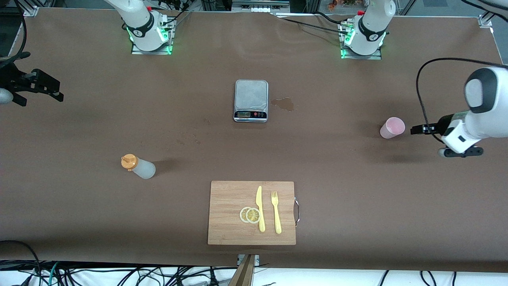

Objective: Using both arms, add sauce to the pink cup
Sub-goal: 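Carry the pink cup with the left gripper over the scale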

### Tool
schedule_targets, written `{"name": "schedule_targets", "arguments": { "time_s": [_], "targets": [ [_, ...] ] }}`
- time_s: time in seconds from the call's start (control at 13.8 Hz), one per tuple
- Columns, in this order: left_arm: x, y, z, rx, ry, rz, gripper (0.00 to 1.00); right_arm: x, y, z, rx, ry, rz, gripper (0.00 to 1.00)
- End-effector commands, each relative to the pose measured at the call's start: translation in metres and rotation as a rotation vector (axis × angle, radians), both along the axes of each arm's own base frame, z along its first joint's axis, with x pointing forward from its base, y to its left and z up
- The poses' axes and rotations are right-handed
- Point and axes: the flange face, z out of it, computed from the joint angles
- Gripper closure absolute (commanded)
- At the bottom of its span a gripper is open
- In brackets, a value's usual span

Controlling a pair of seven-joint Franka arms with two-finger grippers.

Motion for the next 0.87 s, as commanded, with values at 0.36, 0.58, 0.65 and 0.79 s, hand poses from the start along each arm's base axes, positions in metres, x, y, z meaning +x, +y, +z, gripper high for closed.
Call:
{"name": "schedule_targets", "arguments": {
  "time_s": [0.36,0.58,0.65,0.79],
  "targets": [
    [-0.05,0.021,-0.056,-0.048,-0.07,-0.073,0.36,-0.002,0.002,0.002,-0.011,-0.006,0.019,0.0],
    [-0.054,0.012,-0.061,-0.072,-0.063,-0.078,0.37,-0.002,0.004,0.002,-0.011,-0.006,0.024,0.0],
    [-0.053,0.004,-0.062,-0.082,-0.064,-0.084,0.38,-0.002,0.005,0.002,-0.011,-0.006,0.025,0.0],
    [-0.056,0.008,-0.076,-0.094,-0.041,-0.09,0.53,-0.003,0.007,0.001,-0.011,0.0,0.028,0.0]
  ]
}}
